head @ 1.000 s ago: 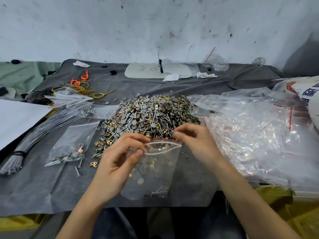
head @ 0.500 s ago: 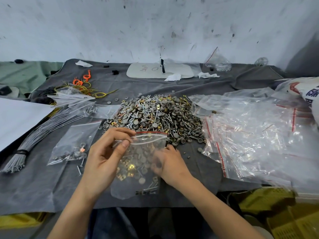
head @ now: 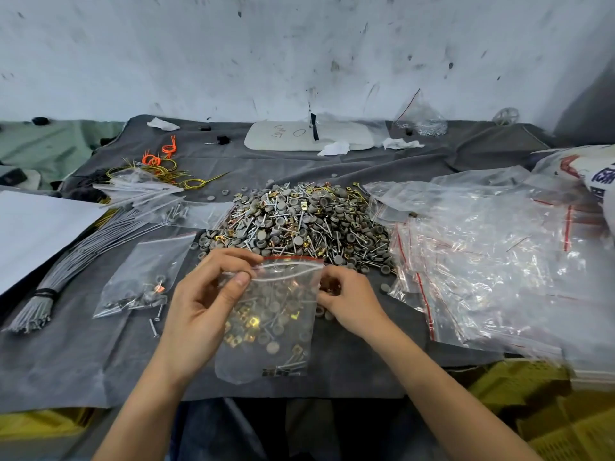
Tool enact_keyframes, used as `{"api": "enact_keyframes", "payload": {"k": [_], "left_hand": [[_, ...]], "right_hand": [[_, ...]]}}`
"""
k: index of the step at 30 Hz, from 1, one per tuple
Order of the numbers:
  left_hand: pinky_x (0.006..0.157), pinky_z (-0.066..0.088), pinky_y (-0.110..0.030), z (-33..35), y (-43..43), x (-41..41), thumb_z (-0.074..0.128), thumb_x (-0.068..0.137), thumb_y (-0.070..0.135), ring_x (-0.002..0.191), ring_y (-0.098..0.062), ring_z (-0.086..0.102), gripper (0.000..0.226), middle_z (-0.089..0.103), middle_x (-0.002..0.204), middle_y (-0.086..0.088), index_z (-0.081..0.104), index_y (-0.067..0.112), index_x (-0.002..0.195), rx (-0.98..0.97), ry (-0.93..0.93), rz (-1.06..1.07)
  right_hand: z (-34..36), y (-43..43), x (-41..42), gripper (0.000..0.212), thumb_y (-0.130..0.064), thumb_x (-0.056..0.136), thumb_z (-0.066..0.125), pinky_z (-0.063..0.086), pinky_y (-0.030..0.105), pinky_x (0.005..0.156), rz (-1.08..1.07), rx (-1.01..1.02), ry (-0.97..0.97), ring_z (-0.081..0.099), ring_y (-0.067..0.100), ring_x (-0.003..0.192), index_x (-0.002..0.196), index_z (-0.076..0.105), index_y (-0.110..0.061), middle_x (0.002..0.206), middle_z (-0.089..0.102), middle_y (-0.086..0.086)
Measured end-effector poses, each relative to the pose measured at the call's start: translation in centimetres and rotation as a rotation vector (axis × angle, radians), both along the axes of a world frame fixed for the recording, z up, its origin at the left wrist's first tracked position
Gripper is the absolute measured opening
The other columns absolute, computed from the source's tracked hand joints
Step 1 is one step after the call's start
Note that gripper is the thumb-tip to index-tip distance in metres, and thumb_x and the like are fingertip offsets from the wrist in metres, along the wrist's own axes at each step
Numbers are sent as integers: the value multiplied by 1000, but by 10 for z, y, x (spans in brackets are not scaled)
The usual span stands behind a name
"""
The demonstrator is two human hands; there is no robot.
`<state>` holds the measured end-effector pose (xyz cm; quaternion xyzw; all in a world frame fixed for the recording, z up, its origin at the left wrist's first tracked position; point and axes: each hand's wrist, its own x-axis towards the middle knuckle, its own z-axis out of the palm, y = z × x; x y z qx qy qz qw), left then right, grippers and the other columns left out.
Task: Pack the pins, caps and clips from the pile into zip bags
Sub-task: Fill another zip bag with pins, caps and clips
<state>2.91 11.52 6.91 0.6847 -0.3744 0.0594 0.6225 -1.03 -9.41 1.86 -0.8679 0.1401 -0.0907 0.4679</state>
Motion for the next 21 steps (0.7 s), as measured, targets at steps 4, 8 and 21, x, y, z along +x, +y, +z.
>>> {"api": "enact_keyframes", "payload": {"k": [4,8,21], "left_hand": [[86,47,-18,-1,-3,-1,55,90,30,105,-8,62,13,68,105,12,65,34,83,2,5,-9],[87,47,-21,-2,-5,-2,55,89,30,106,-12,62,12,69,105,10,65,32,82,6,15,-13],[86,48,-21,-7,-16,-11,55,89,25,103,-16,63,17,67,105,5,65,13,83,37,1,-77]], "right_hand": [[7,-13,-10,23,1,84,65,46,10,71,-27,77,-97,63,6,81,83,68,-22,86,67,-7],[20,-20,-25,33,6,83,66,49,14,77,-4,270,-269,66,1,84,85,67,-27,86,70,-8],[43,-24,-44,46,8,77,72,51,16,81,0,237,-543,67,10,90,87,66,-36,90,69,-9]]}}
